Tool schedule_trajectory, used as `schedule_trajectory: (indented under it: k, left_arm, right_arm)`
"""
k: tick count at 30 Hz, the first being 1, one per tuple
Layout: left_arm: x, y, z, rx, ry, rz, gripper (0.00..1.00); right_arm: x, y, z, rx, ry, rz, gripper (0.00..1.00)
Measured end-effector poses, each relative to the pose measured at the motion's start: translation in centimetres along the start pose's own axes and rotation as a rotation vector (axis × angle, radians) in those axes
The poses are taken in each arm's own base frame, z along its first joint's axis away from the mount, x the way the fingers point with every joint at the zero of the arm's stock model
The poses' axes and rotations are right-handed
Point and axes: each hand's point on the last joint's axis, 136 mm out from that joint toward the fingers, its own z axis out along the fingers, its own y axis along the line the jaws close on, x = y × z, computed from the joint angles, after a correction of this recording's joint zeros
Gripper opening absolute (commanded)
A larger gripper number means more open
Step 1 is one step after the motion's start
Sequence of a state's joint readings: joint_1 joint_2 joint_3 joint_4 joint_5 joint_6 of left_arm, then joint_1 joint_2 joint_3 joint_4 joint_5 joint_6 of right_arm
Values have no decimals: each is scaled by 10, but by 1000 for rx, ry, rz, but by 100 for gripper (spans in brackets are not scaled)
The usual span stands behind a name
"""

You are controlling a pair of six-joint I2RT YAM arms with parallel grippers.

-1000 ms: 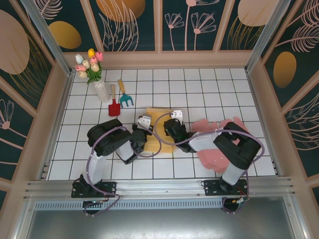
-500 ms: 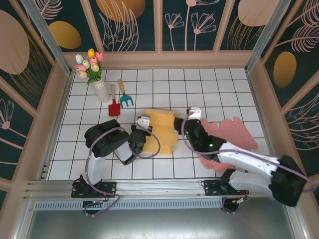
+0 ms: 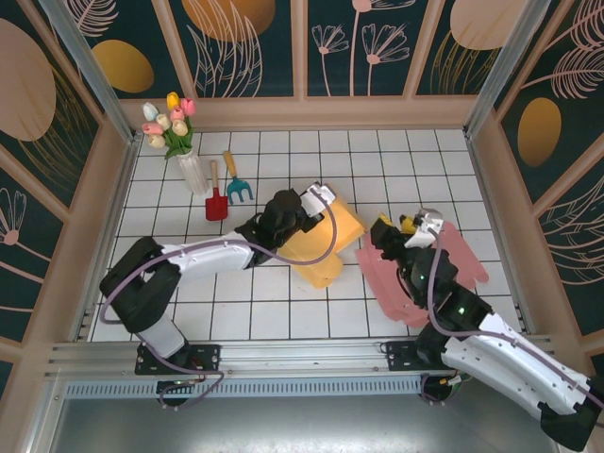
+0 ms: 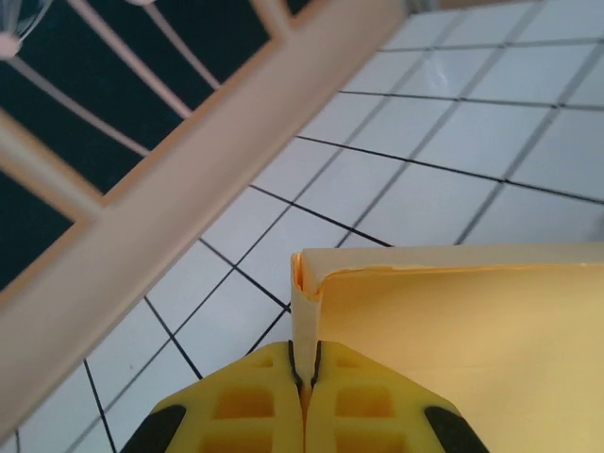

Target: Fold the paper box

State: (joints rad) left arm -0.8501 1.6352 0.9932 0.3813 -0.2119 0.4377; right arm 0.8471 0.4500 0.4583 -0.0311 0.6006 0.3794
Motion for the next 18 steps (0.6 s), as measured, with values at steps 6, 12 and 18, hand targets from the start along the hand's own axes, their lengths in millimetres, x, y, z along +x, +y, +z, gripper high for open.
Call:
schedule_trajectory:
  k: [6,12,18]
  left_arm:
    - [27,-18,-24,199,220,305,0]
    - [50,-30,-37,359,358,482,0]
    - [104,-56,-20,465,494,582,0]
  right_arm:
    - [-32,-10,-30,-58,-134,101,68]
    - [-41,-18,-46,-86,-206,166,69]
    - [-36,-19,-43,-79,-193,163,69]
